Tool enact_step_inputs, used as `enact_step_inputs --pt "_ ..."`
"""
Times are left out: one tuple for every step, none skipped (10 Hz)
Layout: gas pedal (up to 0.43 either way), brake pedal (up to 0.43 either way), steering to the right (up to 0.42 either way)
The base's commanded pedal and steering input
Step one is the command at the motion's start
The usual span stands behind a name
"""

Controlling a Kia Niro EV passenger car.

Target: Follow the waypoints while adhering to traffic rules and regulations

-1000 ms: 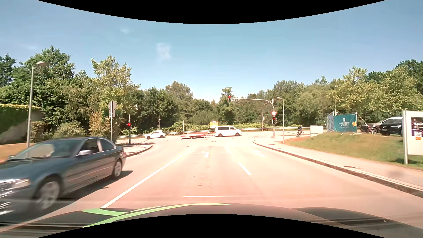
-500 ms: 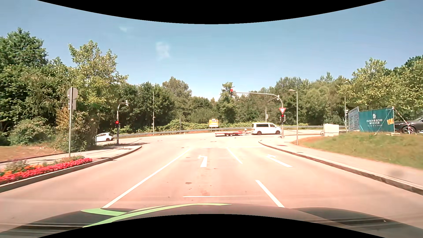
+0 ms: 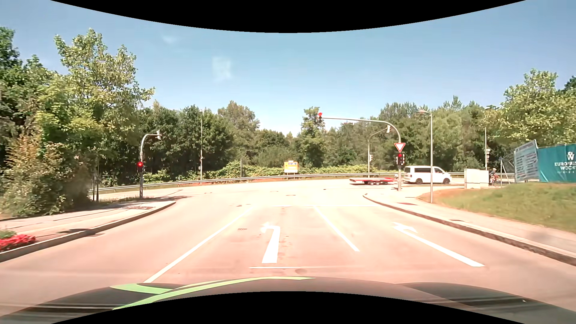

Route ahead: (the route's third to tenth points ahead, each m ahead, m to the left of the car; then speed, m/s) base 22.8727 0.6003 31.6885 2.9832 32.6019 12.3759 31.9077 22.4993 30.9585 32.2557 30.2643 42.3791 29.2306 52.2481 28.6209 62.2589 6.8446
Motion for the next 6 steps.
enact_step_inputs --pt "0.000 0.213 0.000" --pt "0.000 0.220 0.000" --pt "0.000 0.220 0.000" --pt "0.000 0.226 0.000" --pt "0.000 0.226 0.000" --pt "0.000 0.226 0.000"
